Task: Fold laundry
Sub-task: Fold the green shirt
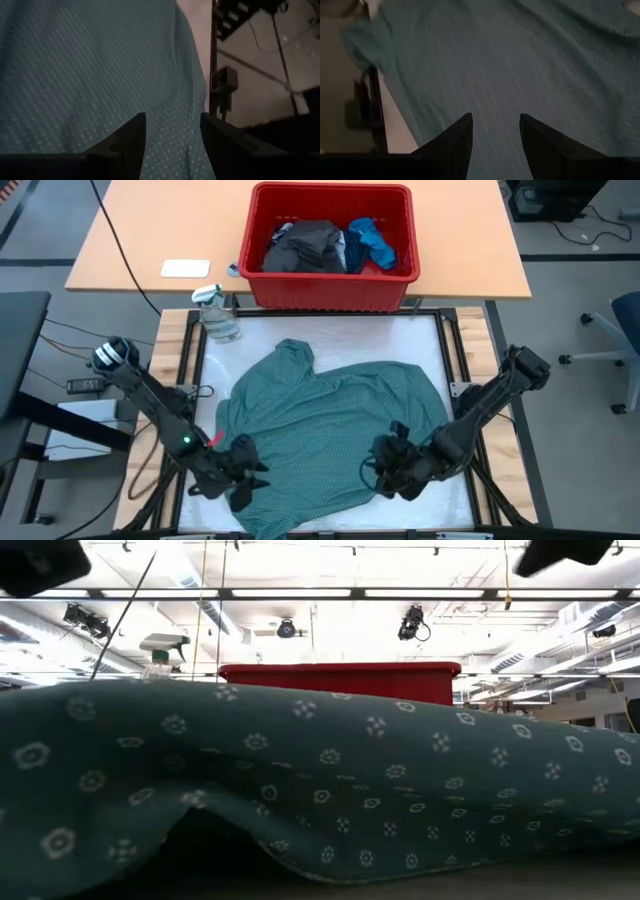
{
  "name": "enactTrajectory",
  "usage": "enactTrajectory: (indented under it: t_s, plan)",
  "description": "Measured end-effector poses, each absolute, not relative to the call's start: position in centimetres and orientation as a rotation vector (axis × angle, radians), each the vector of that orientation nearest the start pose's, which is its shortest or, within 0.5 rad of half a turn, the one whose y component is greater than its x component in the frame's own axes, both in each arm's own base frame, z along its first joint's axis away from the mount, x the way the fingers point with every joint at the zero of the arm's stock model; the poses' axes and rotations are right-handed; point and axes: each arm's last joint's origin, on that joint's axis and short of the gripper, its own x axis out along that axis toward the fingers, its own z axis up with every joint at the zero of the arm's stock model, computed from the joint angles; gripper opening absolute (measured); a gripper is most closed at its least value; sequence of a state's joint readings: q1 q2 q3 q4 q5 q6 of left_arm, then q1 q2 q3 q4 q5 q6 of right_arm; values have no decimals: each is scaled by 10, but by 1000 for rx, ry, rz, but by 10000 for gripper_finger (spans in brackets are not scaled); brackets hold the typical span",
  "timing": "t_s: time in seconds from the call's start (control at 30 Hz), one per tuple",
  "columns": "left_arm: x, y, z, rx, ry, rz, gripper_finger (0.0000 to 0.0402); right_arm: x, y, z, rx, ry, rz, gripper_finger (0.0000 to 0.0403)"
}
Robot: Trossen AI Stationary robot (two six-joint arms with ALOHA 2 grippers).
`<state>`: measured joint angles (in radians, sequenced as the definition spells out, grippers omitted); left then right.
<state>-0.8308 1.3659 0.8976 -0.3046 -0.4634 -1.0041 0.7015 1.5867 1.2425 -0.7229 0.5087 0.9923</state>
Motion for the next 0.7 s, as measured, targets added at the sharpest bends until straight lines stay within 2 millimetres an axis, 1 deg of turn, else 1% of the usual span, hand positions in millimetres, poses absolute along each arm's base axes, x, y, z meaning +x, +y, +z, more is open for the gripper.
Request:
enactTrajectory:
  t_s: [0.07, 0.13, 0.2, 0.27, 0.3, 0.4, 0.5, 0.6, 0.7]
  plan:
    - [201, -202, 234, -475, 741, -7, 193, 260, 202, 253, 320, 829, -248, 170]
    - [205, -205, 235, -478, 742, -5, 192, 269, 205, 245, 288, 828, -219, 170]
    - [210, -203, 242, -494, 728, 4, 193, 279, 206, 243, 288, 808, -174, 169]
    - [216, -201, 253, -499, 712, 4, 192, 286, 202, 242, 249, 816, -133, 165]
    - [216, -199, 259, -476, 713, 3, 192, 288, 199, 241, 243, 835, -118, 162]
    - [219, -196, 276, -349, 715, -21, 192, 287, 184, 243, 189, 918, -100, 152]
    - [221, -190, 284, -240, 740, -4, 192, 280, 171, 252, 80, 960, -83, 145]
    - [226, -191, 284, -238, 735, 12, 192, 275, 160, 260, 33, 972, -85, 143]
    - [225, -200, 277, -257, 748, 9, 192, 270, 154, 260, 53, 971, -71, 142]
